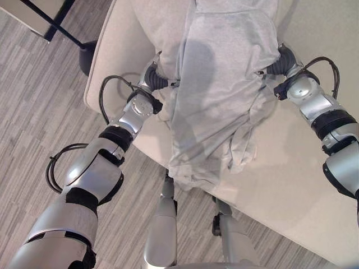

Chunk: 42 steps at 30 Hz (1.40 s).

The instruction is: Hang the clothes on the sofa on the clothes rack.

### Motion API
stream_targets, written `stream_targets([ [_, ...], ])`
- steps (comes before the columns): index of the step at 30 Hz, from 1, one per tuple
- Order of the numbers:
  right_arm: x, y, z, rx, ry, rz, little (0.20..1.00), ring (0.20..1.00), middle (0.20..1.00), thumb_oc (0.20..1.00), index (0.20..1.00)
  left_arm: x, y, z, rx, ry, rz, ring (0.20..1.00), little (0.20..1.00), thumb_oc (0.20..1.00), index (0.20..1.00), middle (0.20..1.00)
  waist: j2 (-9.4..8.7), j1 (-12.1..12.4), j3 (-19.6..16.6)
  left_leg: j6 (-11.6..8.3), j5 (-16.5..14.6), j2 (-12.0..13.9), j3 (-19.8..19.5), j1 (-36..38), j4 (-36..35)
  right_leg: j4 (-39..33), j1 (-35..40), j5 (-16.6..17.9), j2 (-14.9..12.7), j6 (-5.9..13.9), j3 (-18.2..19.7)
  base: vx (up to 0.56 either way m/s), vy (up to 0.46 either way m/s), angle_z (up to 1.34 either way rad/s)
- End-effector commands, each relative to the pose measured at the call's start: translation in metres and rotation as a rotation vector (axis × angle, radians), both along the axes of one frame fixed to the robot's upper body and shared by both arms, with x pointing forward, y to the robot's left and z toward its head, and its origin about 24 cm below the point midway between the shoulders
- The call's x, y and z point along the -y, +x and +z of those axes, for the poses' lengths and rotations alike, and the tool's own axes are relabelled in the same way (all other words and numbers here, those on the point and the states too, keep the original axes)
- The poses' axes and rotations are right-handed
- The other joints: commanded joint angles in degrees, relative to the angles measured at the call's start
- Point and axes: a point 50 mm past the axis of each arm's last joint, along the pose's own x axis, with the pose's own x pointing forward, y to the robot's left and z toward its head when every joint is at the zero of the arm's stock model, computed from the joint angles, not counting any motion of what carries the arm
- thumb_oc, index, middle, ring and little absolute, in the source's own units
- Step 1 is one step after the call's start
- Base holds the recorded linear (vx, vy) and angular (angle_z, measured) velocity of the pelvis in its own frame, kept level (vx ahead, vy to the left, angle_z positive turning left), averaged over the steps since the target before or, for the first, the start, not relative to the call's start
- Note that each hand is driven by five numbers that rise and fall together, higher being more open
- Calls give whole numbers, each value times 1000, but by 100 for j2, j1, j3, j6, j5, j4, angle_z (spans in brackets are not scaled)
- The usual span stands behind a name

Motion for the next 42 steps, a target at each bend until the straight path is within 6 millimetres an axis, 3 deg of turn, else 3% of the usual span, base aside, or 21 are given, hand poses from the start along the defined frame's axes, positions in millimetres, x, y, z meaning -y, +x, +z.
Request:
stream_targets([
  [1,-25,-1,18,71,-14,110,200,200,200,200,200,30,6,23,29,89,-83,200,200,200,200,200,-159,-127,254,-115,-171,-536,17,81,-206,-105,-41,30,264,540,169,-20,30,-8],
  [6,-28,-12,33,183,-23,158,200,200,200,200,200,14,6,29,64,107,-27,200,200,200,200,200,-210,-271,239,-110,-199,-509,74,97,-206,-105,-76,52,295,555,215,-21,18,-8],
  [13,-18,-27,28,262,-114,153,200,200,200,200,200,1,-1,31,146,85,0,200,200,200,200,200,-190,-257,103,-111,-282,-482,155,403,-206,-105,184,-23,324,545,259,-7,-24,-10],
  [15,-14,-46,30,352,-150,180,200,200,200,200,200,-9,-12,39,245,22,11,200,200,200,200,200,-183,-246,-71,-113,-374,-407,229,785,-206,-81,535,-170,320,514,305,20,-117,-5],
  [21,-8,-59,24,372,-187,185,200,200,200,200,200,-16,-23,47,331,-20,5,200,200,200,200,200,-174,-217,-208,-117,-487,-316,285,1220,-206,-10,907,-350,295,443,325,26,-84,-1],
  [23,-6,-67,26,391,-263,185,200,200,200,200,200,-26,-33,53,390,-45,14,200,200,200,200,200,-158,-169,-363,-135,-520,-230,334,1517,-206,100,1174,-505,285,367,277,64,-134,0],
  [33,-12,-88,41,432,-308,269,200,200,200,200,200,-55,-68,87,589,-52,24,200,200,200,200,200,-76,22,-871,-236,-576,-71,287,2376,-206,362,2053,-949,392,160,182,56,-89,6],
  [42,-18,-95,54,477,-308,307,200,200,200,200,200,-54,-87,107,676,-37,-34,200,200,200,200,200,-33,195,-1216,-365,-467,12,41,2613,-206,555,2589,-1225,468,19,-186,22,-70,30],
])
